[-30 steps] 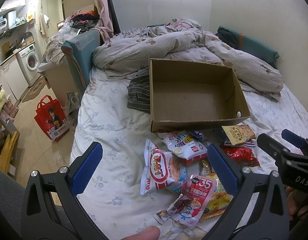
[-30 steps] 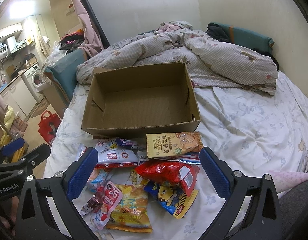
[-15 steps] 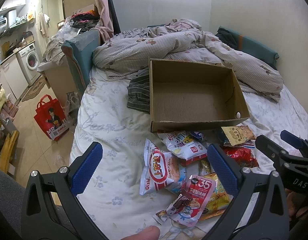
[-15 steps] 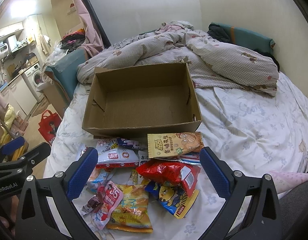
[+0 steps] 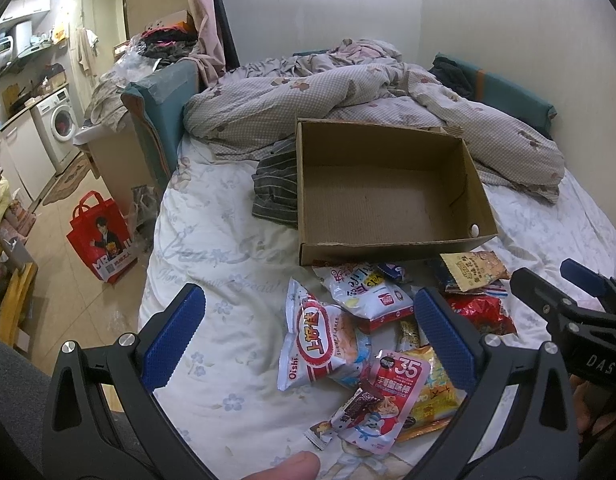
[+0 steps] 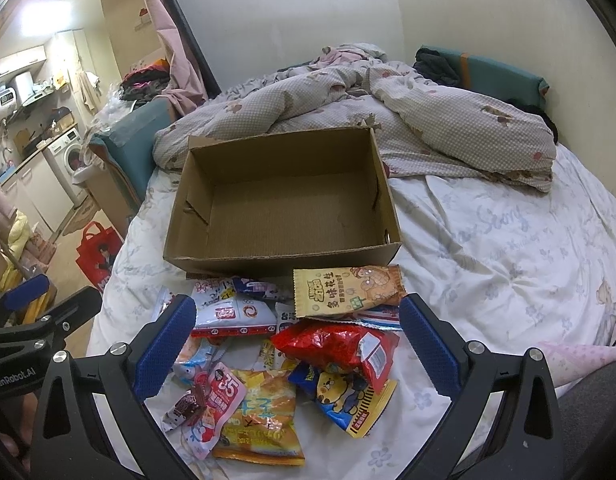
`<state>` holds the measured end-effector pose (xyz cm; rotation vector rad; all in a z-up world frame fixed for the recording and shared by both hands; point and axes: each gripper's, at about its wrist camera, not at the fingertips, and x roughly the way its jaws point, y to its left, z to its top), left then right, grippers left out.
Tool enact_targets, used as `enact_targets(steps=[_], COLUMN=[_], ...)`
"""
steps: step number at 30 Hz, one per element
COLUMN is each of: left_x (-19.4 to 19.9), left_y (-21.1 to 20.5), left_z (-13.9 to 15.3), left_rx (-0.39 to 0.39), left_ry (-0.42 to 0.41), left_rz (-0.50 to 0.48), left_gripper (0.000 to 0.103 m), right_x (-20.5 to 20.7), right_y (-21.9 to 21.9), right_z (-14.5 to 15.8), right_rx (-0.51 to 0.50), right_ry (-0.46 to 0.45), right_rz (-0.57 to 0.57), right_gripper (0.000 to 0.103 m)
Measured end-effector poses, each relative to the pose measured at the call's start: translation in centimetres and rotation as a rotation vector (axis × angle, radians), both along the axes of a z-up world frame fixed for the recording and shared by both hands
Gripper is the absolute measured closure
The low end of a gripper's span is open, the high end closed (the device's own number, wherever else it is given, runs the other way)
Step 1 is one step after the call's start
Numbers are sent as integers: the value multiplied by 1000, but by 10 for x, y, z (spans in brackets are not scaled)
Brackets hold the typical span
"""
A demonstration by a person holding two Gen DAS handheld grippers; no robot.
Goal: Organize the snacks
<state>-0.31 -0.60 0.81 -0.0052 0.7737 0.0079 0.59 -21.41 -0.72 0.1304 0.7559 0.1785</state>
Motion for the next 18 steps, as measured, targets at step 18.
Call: enact_targets(steps=[18], left_x=[1], left_y=[0], left_z=[1], left_rx=[-7], left_ry=[10], left_rz=[-8], left_gripper=[0], right_x=[0], right_y=[-3], right_z=[1], right_rx=[23], right_ry=[20], right_rz=[0], right_gripper=[0])
